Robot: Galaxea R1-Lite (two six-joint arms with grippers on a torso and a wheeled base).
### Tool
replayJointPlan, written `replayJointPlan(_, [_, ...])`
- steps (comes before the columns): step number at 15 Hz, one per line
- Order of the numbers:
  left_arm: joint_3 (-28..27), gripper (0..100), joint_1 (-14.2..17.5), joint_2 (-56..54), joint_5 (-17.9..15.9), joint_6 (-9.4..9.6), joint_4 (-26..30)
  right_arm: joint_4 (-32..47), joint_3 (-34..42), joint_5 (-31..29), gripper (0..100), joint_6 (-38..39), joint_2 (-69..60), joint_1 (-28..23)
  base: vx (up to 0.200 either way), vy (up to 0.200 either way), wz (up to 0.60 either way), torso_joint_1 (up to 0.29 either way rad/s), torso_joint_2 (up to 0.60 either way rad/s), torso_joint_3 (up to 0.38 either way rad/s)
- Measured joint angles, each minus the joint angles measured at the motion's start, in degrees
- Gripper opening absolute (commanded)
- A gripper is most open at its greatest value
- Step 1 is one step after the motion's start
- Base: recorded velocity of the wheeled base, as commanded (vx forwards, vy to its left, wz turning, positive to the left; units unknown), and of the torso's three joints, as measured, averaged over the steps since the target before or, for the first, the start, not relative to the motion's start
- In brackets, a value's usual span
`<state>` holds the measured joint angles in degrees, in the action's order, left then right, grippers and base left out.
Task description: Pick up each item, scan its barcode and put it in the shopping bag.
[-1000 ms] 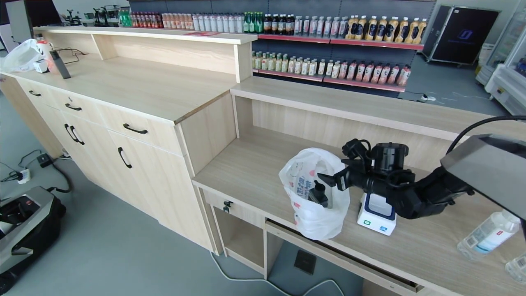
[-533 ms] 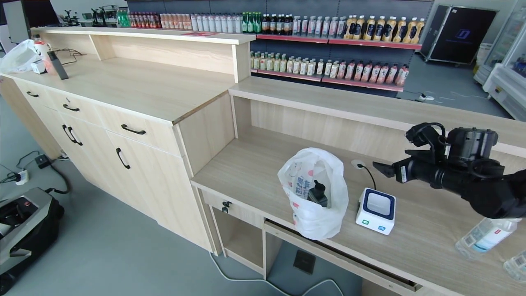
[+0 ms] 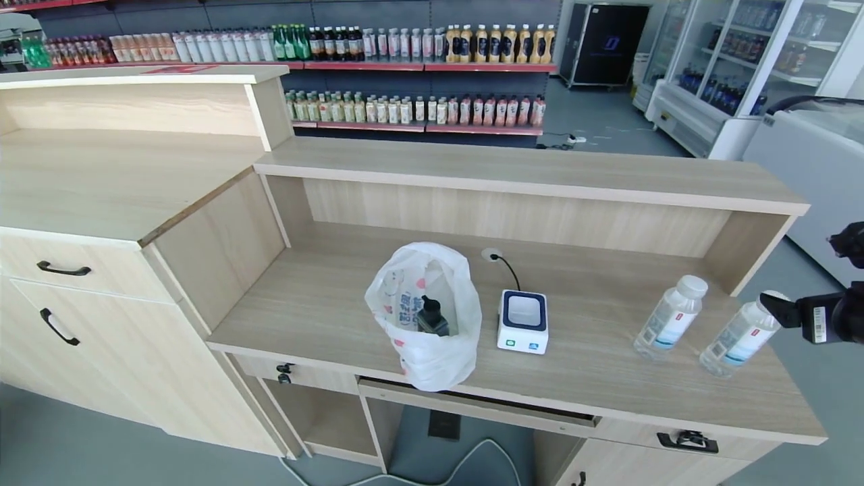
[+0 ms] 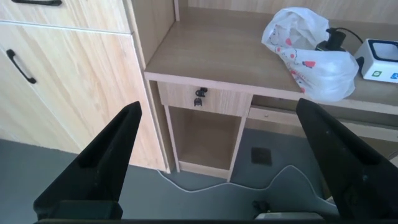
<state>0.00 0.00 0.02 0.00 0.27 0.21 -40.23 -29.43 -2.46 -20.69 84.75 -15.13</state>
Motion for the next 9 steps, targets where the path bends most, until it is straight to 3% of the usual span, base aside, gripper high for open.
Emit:
replayJointPlan(3, [0.00,100,0.00,0.00,0.00,0.00,-0.02,-5.75,0.60,0.61,100,4.52,2.32,-1.07,0.000,0.000,0.00,0.000,0.00,0.000])
replayJointPlan(9, [0.00,100,0.00,0.00,0.00,0.00,-0.05,-18.07,0.71,4.92,100,7.08,18.66,-2.86,0.000,0.000,0.00,0.000,0.00,0.000])
